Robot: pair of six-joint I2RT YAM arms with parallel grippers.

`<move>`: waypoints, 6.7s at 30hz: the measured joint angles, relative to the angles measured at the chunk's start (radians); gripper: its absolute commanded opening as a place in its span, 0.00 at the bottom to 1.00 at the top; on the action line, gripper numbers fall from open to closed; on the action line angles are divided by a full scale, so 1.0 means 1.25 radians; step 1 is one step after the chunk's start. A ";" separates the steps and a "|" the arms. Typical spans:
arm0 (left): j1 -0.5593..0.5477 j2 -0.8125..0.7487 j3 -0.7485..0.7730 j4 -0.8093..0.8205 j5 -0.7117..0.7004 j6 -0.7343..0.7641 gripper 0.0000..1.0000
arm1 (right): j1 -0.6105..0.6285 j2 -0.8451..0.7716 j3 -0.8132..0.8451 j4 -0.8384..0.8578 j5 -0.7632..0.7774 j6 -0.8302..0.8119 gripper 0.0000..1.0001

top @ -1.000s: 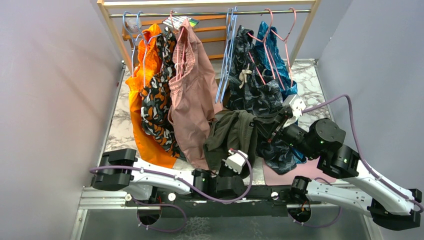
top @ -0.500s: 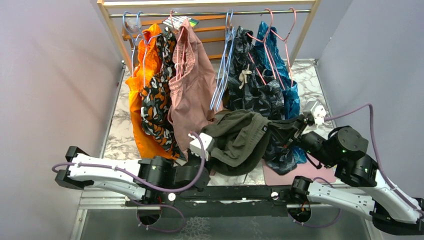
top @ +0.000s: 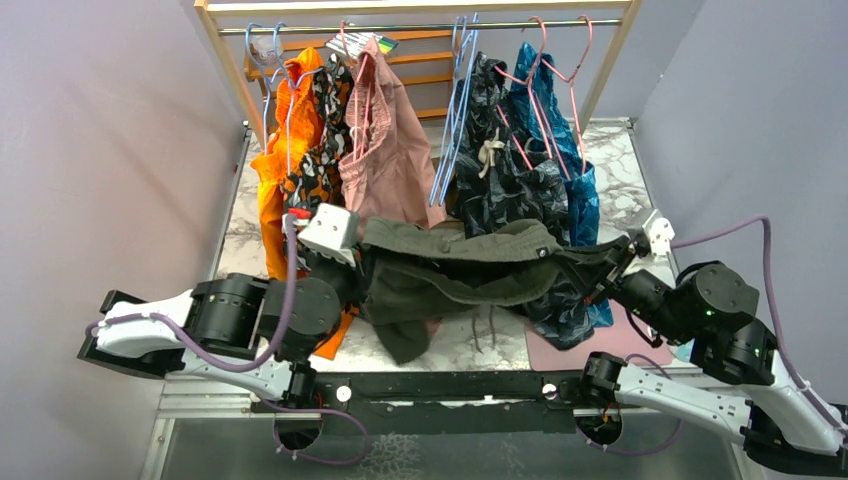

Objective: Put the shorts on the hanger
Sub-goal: Adjust the shorts at the center of the board.

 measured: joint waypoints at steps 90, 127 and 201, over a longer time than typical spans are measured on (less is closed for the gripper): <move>0.000 -0.046 0.191 0.383 0.623 0.608 0.00 | 0.000 0.174 0.407 0.000 -0.515 -0.058 0.01; 0.127 0.024 -0.345 0.275 0.353 0.165 0.00 | 0.001 0.207 -0.108 -0.045 -0.006 0.230 0.01; 0.550 0.159 -0.244 0.107 0.454 0.208 0.00 | 0.001 0.555 0.061 -0.193 -0.161 0.061 0.66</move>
